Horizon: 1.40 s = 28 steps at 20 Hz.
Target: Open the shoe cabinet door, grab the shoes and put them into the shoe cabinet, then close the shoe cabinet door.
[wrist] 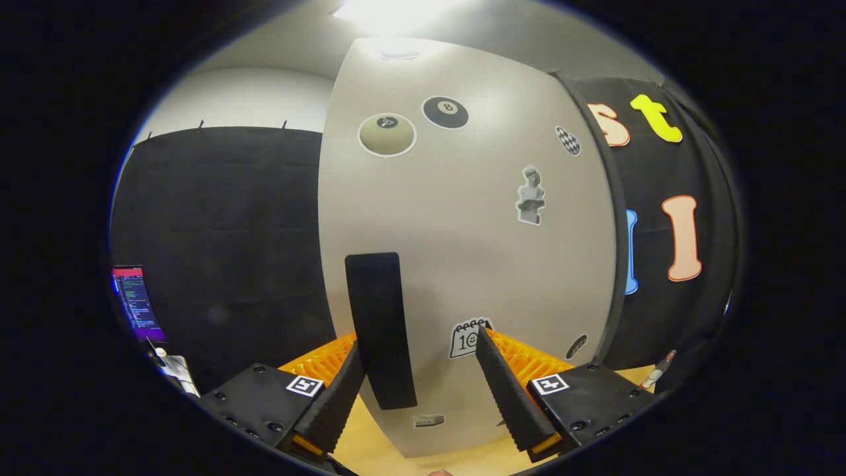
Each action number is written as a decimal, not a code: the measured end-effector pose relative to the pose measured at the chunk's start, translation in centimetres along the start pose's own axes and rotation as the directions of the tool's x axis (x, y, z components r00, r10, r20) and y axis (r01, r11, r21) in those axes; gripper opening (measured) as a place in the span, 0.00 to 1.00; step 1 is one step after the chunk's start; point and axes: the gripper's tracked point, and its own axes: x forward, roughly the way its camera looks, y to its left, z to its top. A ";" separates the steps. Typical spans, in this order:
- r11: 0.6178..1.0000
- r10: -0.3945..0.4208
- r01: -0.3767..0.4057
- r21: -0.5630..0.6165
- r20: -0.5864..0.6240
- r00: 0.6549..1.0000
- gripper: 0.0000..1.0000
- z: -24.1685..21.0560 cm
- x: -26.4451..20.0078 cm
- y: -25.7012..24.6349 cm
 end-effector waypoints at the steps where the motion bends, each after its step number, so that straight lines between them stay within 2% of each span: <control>1: 1.000 0.007 -0.007 0.004 -0.009 1.000 0.98 -0.3 0.8 0.0; 5: 1.000 0.016 -0.016 0.010 -0.034 0.999 0.98 -1.1 4.7 1.2; 9: 1.000 0.001 0.000 0.028 -0.030 1.000 0.97 -1.4 6.7 1.6; 15: 0.997 -0.058 0.058 0.047 -0.008 0.998 0.98 -0.9 7.2 1.9; 22: 0.985 -0.169 0.170 -0.023 0.042 0.985 0.97 0.4 0.6 3.4; 28: 0.944 -0.325 0.329 -0.039 0.090 0.942 0.97 1.4 -7.9 2.9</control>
